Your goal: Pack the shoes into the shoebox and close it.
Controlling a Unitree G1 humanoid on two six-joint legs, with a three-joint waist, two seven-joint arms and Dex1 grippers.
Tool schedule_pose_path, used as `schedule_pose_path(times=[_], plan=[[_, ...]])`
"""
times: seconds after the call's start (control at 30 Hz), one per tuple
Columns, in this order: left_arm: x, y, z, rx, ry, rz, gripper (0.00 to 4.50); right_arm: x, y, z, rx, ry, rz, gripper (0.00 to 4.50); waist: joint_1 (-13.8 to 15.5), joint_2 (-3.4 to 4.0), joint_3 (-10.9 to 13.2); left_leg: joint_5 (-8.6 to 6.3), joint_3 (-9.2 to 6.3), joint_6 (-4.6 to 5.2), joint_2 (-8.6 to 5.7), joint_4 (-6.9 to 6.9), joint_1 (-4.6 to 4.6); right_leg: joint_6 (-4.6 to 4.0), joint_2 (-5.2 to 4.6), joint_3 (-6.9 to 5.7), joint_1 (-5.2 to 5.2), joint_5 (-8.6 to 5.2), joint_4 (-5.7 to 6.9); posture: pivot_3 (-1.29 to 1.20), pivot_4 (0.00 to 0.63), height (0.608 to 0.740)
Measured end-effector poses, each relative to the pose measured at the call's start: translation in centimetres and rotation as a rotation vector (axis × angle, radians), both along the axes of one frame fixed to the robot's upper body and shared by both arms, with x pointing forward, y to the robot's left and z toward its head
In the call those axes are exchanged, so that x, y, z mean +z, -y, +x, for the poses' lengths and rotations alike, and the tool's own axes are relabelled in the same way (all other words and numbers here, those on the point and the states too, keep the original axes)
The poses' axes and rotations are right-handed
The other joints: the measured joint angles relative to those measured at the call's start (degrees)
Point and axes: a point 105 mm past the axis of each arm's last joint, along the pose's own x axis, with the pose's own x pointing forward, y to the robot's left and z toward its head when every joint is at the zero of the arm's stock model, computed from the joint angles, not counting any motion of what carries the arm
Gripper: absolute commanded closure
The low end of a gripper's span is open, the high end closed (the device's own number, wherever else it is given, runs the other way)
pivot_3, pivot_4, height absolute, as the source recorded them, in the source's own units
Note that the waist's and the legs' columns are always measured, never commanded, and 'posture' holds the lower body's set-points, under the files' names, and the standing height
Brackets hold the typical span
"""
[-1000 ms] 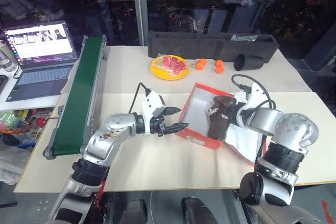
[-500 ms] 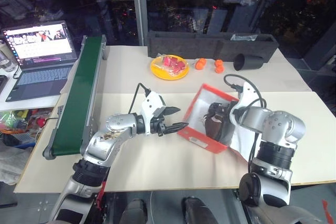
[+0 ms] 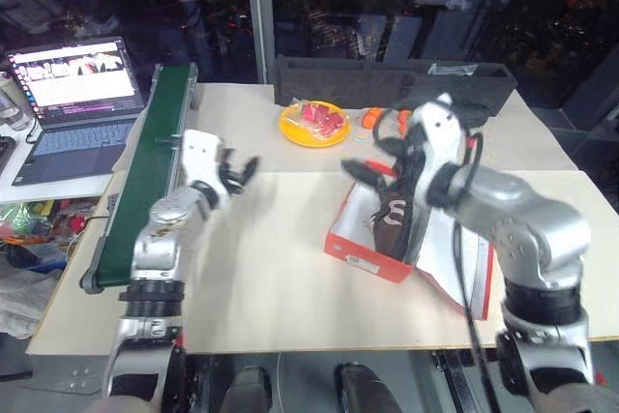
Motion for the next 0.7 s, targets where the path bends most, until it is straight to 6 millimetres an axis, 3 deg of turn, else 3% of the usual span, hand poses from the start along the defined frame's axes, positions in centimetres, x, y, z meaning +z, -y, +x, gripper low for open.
schedule_pose_path(times=[0.03, 0.1, 0.27, 0.43, 0.7], plan=[[0.0, -2.0, -0.1, 0.097, -0.002, -0.001, 0.54, -0.3, -0.5, -1.1, 0.063, -0.009, 0.010, 0.00, -0.1, 0.00, 0.0, 0.00, 0.01, 0.00, -0.02, 0.01, -0.01, 0.00, -0.02, 0.01, -0.01, 0.00, -0.01, 0.00, 0.150, 0.714], [0.0, -3.8, -0.4, 0.184, 0.002, -0.016, 0.05, -0.7, -0.8, -1.9, 0.112, -0.009, 0.014, 0.00, 0.1, -0.01, 0.0, 0.01, 0.01, -0.01, -0.09, 0.07, 0.00, 0.01, -0.09, -0.02, 0.02, 0.01, 0.08, 0.00, 0.150, 0.714], [-1.4, -5.7, -0.4, 0.216, -0.064, 0.015, 0.05, -2.9, -1.0, -2.7, 0.173, -0.034, -0.024, 0.00, 0.6, -0.11, 0.0, 0.07, 0.00, -0.11, -0.11, 0.09, 0.24, -0.01, -0.07, -0.08, 0.15, 0.01, 0.17, 0.00, 0.150, 0.714], [-2.0, -7.6, -0.5, 0.247, -0.111, 0.047, 0.05, -6.1, -0.9, -2.0, 0.156, -0.024, -0.093, 0.00, 0.4, -0.12, 0.0, 0.08, 0.01, -0.13, -0.11, 0.08, 0.23, -0.01, -0.05, -0.06, 0.10, 0.00, 0.19, 0.00, 0.150, 0.714], [-1.5, -8.0, -0.4, 0.255, -0.104, 0.067, 0.05, -6.3, -1.5, -1.0, 0.116, 0.075, -0.119, 0.00, 0.8, -0.17, -0.1, 0.08, 0.01, -0.14, -0.10, 0.07, 0.22, -0.02, -0.05, -0.06, 0.09, 0.01, 0.21, 0.00, 0.150, 0.714]])
